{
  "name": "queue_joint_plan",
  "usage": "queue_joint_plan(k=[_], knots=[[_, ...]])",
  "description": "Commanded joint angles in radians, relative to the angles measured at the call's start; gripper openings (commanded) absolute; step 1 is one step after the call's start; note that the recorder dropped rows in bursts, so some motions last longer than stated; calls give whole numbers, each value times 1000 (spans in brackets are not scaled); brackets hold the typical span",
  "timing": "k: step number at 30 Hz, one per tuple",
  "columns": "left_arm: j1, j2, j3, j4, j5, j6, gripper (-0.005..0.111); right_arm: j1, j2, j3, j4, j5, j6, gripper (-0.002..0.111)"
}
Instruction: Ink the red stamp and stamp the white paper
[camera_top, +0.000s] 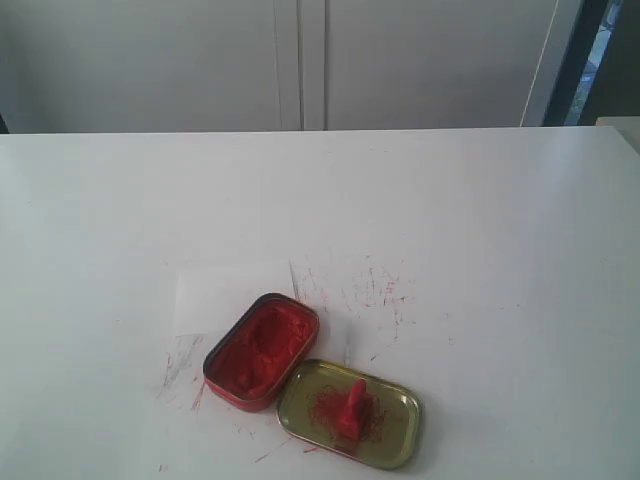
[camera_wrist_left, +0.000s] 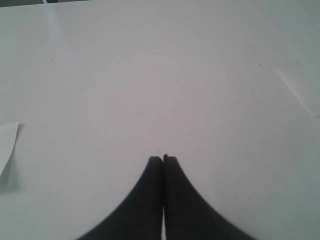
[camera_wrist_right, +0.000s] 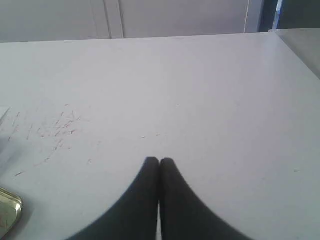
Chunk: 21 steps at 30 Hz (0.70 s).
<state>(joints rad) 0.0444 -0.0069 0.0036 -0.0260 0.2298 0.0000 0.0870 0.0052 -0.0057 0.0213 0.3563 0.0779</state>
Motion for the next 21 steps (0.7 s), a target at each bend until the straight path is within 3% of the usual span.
queue_joint_plan(k=[1, 16, 21], knots=[[2, 7, -4, -2, 2, 0, 0, -8, -5, 6, -3, -5, 6, 0], [2, 7, -4, -2, 2, 0, 0, -8, -5, 6, -3, -13, 6, 0], [2, 7, -4, -2, 2, 0, 0, -8, -5, 6, -3, -113, 6, 0]])
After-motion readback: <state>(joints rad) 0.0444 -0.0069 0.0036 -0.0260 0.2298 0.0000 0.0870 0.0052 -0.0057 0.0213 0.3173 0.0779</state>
